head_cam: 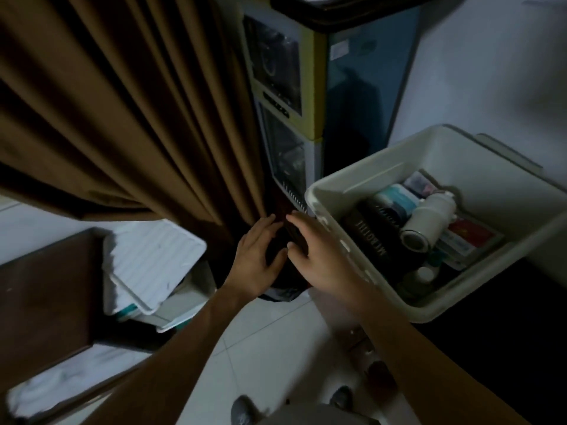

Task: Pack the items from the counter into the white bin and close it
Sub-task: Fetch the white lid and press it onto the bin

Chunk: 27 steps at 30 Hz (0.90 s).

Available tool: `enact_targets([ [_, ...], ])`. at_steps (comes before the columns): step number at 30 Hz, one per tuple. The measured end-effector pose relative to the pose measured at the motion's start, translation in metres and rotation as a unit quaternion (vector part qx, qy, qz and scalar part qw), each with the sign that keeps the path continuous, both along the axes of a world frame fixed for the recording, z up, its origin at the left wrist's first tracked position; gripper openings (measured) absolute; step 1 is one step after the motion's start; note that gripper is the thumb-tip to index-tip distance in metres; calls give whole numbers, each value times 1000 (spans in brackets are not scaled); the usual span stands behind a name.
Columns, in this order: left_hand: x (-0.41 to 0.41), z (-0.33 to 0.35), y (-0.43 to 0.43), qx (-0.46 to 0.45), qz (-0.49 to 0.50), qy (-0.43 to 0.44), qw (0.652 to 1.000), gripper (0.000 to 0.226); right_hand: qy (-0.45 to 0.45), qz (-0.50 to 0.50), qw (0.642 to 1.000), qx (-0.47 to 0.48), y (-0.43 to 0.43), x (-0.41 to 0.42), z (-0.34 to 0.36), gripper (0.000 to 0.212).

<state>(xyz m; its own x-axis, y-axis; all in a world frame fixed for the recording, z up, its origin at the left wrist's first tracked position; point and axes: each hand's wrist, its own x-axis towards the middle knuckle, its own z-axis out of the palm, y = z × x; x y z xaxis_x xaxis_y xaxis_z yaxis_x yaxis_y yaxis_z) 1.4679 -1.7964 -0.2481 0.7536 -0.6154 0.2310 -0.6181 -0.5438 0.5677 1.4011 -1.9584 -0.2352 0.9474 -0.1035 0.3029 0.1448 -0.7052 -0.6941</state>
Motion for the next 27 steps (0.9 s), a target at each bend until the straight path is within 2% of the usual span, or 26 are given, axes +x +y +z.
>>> enact_targets([
  [6,6,-12,83,5,55,-7,998,54,55,29,997,36,77,18,-10,51],
  [15,12,-36,253,-4,148,35,988,54,143,75,984,80,230,48,-22,49],
  [21,32,-45,341,3,198,50,979,54,144,105,983,32,305,76,-37,45],
  [27,60,-60,385,21,209,75,975,53,155,107,982,32,342,114,-53,43],
])
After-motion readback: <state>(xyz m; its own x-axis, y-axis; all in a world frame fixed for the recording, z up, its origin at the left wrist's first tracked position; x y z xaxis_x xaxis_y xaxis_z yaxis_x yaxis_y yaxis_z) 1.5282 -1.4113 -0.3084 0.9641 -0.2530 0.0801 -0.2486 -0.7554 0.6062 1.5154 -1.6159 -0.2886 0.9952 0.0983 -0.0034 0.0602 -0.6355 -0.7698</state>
